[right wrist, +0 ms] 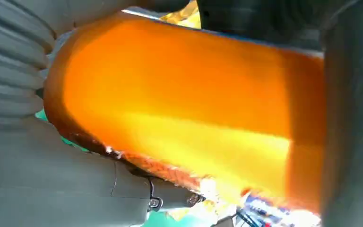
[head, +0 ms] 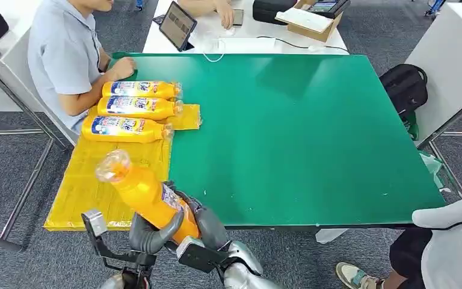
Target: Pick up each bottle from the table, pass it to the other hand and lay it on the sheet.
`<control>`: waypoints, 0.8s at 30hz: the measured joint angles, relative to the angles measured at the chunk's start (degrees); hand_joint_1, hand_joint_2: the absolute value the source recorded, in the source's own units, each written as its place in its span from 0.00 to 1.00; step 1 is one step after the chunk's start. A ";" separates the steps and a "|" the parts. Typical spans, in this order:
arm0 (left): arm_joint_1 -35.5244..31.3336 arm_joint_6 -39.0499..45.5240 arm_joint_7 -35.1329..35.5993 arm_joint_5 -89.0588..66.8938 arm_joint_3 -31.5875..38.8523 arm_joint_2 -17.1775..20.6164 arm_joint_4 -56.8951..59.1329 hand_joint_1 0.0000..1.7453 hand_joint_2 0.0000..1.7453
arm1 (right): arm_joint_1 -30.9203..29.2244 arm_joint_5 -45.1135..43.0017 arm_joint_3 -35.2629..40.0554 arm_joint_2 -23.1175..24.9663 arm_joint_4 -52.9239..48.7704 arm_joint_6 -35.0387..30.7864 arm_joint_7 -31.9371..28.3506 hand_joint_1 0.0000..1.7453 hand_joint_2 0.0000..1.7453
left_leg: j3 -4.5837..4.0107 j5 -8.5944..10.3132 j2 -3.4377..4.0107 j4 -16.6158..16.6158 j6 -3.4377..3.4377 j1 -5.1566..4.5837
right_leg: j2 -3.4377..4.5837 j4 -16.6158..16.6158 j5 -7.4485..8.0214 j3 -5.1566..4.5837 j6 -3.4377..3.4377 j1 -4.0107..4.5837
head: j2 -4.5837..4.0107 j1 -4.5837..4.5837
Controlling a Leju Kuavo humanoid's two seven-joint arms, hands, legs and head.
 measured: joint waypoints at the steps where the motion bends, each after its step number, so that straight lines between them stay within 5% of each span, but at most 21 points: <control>1: 0.17 -0.91 -0.09 0.73 0.33 0.02 -0.33 1.00 1.00 | 0.09 -1.08 0.00 0.07 0.00 0.02 -0.22 0.00 0.00 | 0.00 0.00 0.00 0.00 0.00 0.00 | 0.00 0.00 0.00 0.00 0.00 0.00 | 0.00 -0.02; 9: 3.10 -3.20 -0.07 4.20 1.95 0.04 -4.83 1.00 1.00 | 4.71 -6.19 -0.85 -1.42 -6.87 -5.13 -0.40 0.00 0.00 | -0.01 -0.01 -0.01 0.00 0.01 -0.02 | -0.01 -0.01 -0.01 -0.02 0.00 -0.03 | 0.00 0.00; 16: 3.45 1.33 0.68 -0.72 6.62 0.20 -6.58 1.00 1.00 | 13.08 -4.71 -6.52 -5.49 -20.81 -16.95 -0.37 0.00 0.00 | 0.00 -0.01 -0.04 0.00 0.00 -0.02 | -0.02 -0.02 -0.01 -0.01 0.00 -0.02 | 0.00 0.00; 24: -3.97 30.19 -0.48 -50.86 9.81 2.36 0.14 1.00 1.00 | 20.57 5.07 -19.44 -5.53 -38.26 -21.05 -0.37 0.00 0.00 | 0.03 0.03 -0.22 0.00 -0.01 -0.01 | -0.15 -0.01 0.00 0.06 0.00 -0.02 | 0.00 -0.02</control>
